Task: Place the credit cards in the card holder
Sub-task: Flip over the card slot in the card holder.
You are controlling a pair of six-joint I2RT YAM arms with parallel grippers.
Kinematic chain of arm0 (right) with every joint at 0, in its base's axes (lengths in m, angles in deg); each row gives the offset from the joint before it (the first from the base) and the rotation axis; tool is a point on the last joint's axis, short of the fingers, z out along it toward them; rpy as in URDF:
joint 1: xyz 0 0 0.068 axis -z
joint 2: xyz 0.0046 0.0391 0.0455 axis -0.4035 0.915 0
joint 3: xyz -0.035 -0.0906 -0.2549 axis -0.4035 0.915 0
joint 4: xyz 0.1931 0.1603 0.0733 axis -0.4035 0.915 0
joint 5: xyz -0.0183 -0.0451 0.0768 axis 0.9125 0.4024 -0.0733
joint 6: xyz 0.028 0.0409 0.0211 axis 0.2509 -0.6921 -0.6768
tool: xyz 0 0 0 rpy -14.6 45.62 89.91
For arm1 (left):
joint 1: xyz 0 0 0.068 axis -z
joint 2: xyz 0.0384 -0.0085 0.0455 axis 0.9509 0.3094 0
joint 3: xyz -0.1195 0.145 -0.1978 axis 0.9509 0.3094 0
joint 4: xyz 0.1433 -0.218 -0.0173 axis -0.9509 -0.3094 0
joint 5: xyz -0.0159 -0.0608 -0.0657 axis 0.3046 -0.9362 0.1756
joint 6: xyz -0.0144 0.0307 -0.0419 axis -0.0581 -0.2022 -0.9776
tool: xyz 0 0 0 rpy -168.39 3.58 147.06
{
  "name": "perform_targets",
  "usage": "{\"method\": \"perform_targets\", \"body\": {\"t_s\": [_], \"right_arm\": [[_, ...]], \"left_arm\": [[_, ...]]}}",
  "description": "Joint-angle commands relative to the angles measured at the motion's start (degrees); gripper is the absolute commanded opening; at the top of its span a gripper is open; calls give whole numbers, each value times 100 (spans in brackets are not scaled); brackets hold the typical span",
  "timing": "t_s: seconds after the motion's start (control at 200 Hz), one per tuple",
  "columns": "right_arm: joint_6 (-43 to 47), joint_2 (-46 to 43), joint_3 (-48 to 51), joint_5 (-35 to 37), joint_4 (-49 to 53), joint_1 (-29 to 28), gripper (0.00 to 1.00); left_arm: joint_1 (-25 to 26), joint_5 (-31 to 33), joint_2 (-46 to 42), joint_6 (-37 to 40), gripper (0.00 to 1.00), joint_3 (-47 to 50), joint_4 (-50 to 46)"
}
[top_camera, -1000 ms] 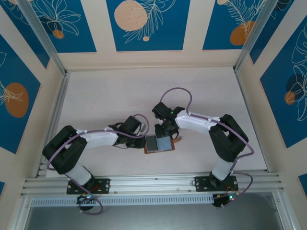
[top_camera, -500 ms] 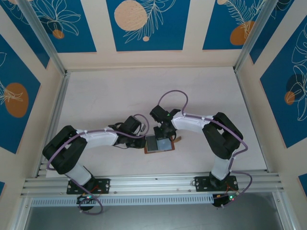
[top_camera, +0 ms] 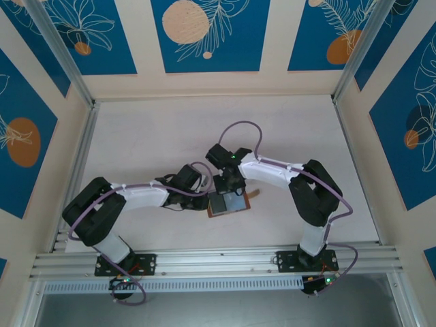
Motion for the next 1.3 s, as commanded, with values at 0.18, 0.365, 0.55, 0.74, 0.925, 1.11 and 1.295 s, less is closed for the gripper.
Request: {"method": "perform_targets", "body": {"t_s": [0.18,0.365,0.55,0.74,0.925,1.11,1.295], "right_arm": [[-866,304,-93,-1444,-154,-44,28],[-933,-505,452,-2495,-1097,222,37],[-701,-1181,573,-2512,-856,542,40],[-721,-1350,816,-1062,45,670,36],[-919,-1326,1390,-584,0,724,33],[-803,-864,1214,-122,1,686,33],[-579,-384,964,58,-66,719,34]], "left_arm": [[79,166,377,-370,5,404,-15],[86,195,303,-493,5,575,119],[86,209,295,-516,5,588,147],[65,208,180,-473,6,592,66],[46,166,220,-442,6,573,49],[52,137,320,-413,6,540,63],[52,137,368,-402,6,530,60]]}}
